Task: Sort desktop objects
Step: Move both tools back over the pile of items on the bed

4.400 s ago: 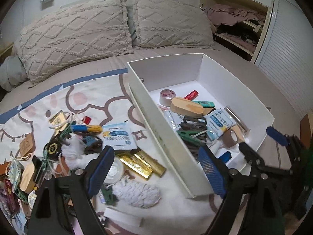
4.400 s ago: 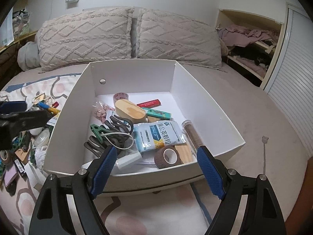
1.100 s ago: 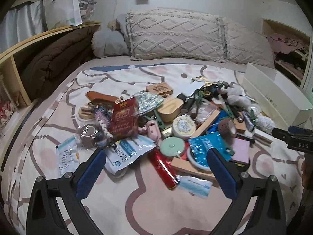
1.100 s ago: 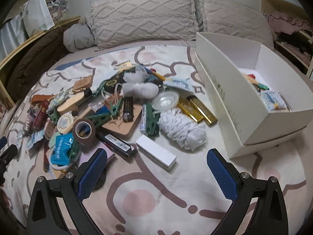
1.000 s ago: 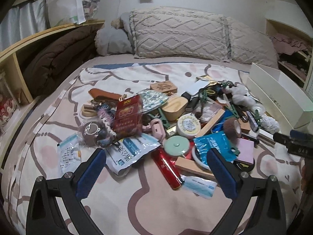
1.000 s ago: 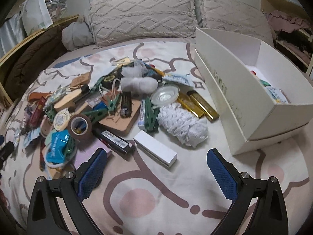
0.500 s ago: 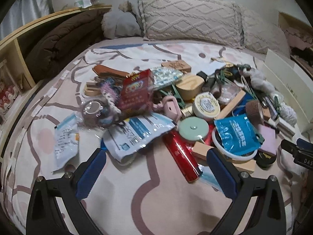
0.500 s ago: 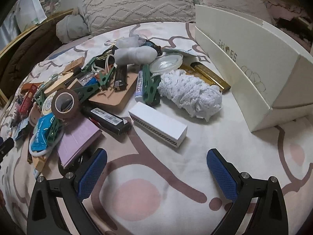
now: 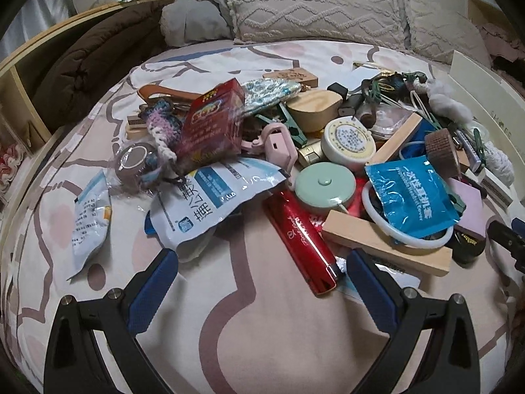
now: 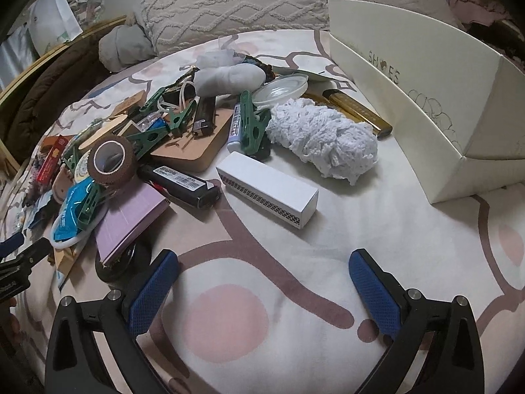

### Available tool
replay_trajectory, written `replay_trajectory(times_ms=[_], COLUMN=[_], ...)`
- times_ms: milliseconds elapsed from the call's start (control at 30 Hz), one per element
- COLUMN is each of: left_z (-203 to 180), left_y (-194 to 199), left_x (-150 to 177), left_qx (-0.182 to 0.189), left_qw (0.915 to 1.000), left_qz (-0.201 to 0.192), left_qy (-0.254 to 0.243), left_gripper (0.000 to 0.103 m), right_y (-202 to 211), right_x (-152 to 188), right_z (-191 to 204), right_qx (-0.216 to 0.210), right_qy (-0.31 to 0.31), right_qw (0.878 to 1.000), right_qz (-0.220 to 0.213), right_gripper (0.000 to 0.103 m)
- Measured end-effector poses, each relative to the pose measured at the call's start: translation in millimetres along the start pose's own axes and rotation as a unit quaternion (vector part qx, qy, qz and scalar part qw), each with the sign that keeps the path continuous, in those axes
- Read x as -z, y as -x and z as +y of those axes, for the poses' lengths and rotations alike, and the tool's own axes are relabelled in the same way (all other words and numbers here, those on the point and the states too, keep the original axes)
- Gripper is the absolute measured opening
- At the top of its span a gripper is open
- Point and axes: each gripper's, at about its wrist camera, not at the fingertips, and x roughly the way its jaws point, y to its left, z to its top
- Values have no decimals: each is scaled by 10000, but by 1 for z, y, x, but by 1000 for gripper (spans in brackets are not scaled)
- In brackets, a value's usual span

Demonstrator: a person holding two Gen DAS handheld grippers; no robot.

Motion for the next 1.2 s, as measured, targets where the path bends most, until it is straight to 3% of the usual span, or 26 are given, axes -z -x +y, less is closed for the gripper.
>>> replay_trajectory(times_ms=[400, 667, 933, 1067, 1200], left_z=[-2, 18, 40, 47, 32], left_y=[-11, -11, -5, -2, 7], left_x=[3, 9, 8, 7, 3], left_qx=[-68, -130, -904, -658, -385], left_qw=[9998, 9988, 9953, 9970, 9990], left_qz=[164, 369, 213, 122, -190], left_qy=[42, 286, 284, 386, 88], left_gripper=[103, 103, 103, 102, 97], right_y=[0, -2, -2, -2, -2], right_x=[1, 2, 3, 3, 3], right_z=[-4, 0, 0, -1, -1], right_qx=[-106, 24, 60, 62, 47], right_qy=[-64, 35, 60, 62, 54], right_qw=[9999, 10000, 9999, 9999, 9999], right_qz=[-74, -68, -66, -66, -72], right_gripper=[103, 103, 103, 103, 103])
